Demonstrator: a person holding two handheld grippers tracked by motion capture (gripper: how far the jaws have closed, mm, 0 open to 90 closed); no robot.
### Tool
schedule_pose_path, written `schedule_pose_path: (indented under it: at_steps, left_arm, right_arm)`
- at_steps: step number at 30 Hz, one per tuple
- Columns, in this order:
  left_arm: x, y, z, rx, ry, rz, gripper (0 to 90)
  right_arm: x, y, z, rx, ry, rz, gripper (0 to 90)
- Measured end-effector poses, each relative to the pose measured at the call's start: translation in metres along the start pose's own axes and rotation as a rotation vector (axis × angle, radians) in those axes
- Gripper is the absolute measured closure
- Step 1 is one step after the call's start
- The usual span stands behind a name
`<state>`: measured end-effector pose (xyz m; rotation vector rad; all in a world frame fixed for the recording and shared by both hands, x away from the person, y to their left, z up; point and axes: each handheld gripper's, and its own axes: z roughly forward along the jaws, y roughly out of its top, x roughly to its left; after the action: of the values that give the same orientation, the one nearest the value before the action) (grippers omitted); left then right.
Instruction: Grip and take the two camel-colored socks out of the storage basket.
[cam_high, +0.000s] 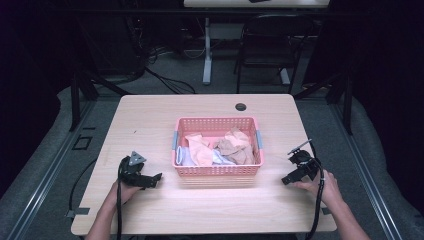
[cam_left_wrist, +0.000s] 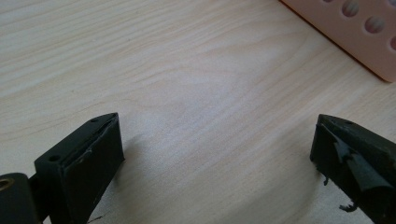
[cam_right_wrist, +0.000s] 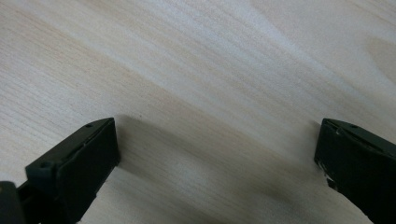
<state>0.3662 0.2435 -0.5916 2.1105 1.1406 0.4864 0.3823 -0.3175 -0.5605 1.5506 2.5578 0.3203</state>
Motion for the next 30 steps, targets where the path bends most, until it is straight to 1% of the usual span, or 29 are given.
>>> schedule_pose_path:
  at_steps: [3,4,5,6,7,8,9,10,12,13,15,16,17,18,21,23,24,25,26,27,29,30]
  left_arm:
    - [0.0,0.0,0.001,-0.004,0.004,0.002,2.3]
    - [0.0,0.0,0.0,0.001,-0.002,0.003,2.3]
    - [0.0,0.0,0.0,0.0,-0.001,0.003,2.3]
    - [0.0,0.0,0.0,-0.001,-0.001,0.005,2.3]
    - [0.0,0.0,0.0,0.0,-0.001,0.004,2.3]
    - [0.0,0.0,0.0,0.0,-0.001,0.004,2.3]
    - [0.0,0.001,0.001,0.0,-0.001,0.006,2.3]
    - [0.0,0.001,0.001,0.0,-0.002,0.007,2.3]
    - [-0.001,0.001,0.001,-0.004,-0.003,0.001,2.4]
    - [-0.001,0.001,0.001,-0.004,-0.003,0.002,2.4]
    - [-0.001,0.001,0.001,-0.004,-0.005,0.006,2.4]
    - [-0.001,0.001,0.001,-0.004,-0.005,0.006,2.4]
    - [-0.001,0.001,0.001,-0.004,-0.007,0.009,2.4]
    - [-0.001,0.001,0.001,-0.003,-0.007,0.011,2.4]
    - [-0.002,0.001,0.001,-0.003,-0.007,0.01,2.4]
    - [-0.002,0.001,0.001,-0.004,-0.007,0.008,2.5]
    - [-0.002,0.001,0.001,-0.004,-0.007,0.008,2.5]
    - [-0.002,0.001,0.001,-0.003,-0.006,0.008,2.5]
    - [-0.002,0.001,0.001,-0.003,-0.006,0.008,2.5]
    - [-0.002,0.001,0.001,-0.004,-0.005,0.007,2.5]
    - [-0.002,0.001,0.001,-0.003,-0.004,0.009,2.4]
    - [-0.002,0.001,0.001,-0.003,-0.004,0.009,2.4]
  right_arm:
    - [-0.001,0.001,0.0,0.001,0.001,-0.009,0.0]
    - [0.0,0.0,0.002,-0.024,0.01,0.011,0.0]
    - [-0.002,0.002,0.001,-0.005,0.001,-0.001,0.0]
    - [-0.002,0.002,0.001,-0.004,0.0,0.015,0.0]
    - [-0.002,0.003,0.0,0.01,-0.001,0.01,0.0]
    - [-0.002,0.003,0.0,0.01,-0.001,0.01,0.0]
    - [-0.002,0.004,0.0,0.017,0.011,0.006,0.0]
    - [-0.003,0.004,0.0,0.028,0.007,0.003,0.0]
    - [-0.008,0.004,-0.004,0.04,0.036,0.008,0.0]
    - [-0.009,0.003,-0.005,0.026,0.051,0.034,0.0]
    - [-0.011,0.003,-0.011,0.01,0.064,0.035,0.0]
    - [-0.011,0.003,-0.011,0.01,0.064,0.035,0.0]
    - [-0.01,0.003,-0.018,-0.013,0.064,0.036,0.0]
    - [-0.01,0.003,-0.022,-0.029,0.073,0.037,0.0]
    - [-0.006,0.005,-0.033,-0.061,0.086,0.025,0.0]
    - [-0.002,0.007,-0.04,-0.075,0.08,0.01,0.0]
    - [-0.002,0.007,-0.04,-0.075,0.08,0.01,0.0]
    - [0.002,0.009,-0.048,-0.099,0.09,0.001,0.0]
    - [0.002,0.009,-0.048,-0.099,0.09,0.001,0.0]
    - [0.005,0.011,-0.054,-0.111,0.096,-0.013,0.0]
    - [0.006,0.013,-0.058,-0.131,0.15,0.002,0.0]
    - [0.007,0.015,-0.06,-0.138,0.141,-0.005,0.0]
